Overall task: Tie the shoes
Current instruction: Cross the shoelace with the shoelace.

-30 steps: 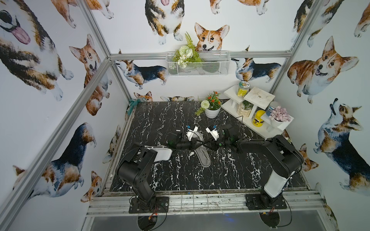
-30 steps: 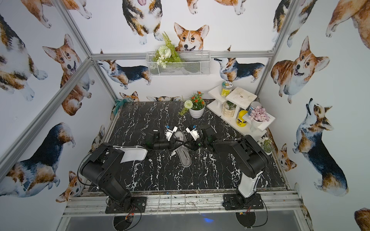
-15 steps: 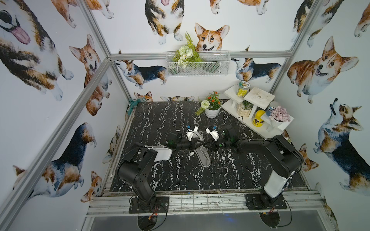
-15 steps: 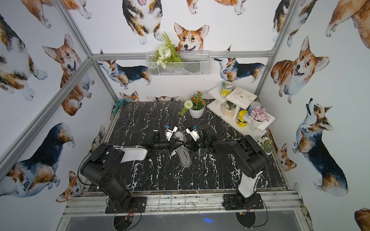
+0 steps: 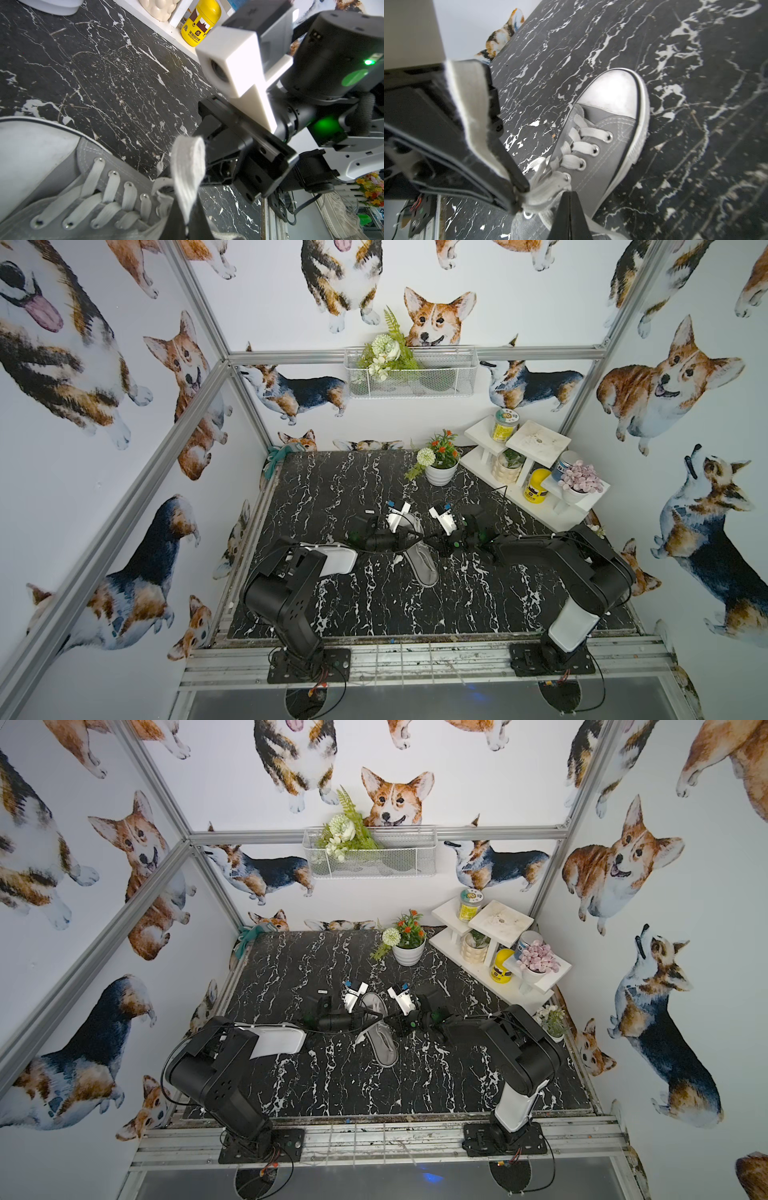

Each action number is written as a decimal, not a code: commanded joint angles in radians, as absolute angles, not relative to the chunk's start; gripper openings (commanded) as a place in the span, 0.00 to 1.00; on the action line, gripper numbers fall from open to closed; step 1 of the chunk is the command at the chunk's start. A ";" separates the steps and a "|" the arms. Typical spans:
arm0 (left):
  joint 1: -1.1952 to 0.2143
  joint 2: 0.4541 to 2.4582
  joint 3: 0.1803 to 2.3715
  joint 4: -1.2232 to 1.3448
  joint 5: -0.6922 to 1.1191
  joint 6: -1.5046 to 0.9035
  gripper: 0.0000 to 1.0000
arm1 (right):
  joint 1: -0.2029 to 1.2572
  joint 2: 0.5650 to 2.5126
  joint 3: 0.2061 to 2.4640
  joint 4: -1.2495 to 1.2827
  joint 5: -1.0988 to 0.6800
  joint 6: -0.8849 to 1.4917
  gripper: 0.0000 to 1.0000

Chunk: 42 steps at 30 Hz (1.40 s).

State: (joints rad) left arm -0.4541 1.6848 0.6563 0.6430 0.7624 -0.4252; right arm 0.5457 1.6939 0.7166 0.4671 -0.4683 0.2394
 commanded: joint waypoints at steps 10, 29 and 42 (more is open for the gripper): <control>-0.454 1.674 0.629 0.752 0.733 -0.477 0.00 | 0.674 1.598 0.667 0.492 0.054 0.431 0.00; -0.460 1.689 0.673 0.613 0.716 -0.368 0.25 | 0.672 1.562 0.626 0.560 -0.016 0.365 0.00; -0.470 1.725 0.712 0.540 0.705 -0.305 0.31 | 0.672 1.548 0.618 0.564 -0.025 0.368 0.00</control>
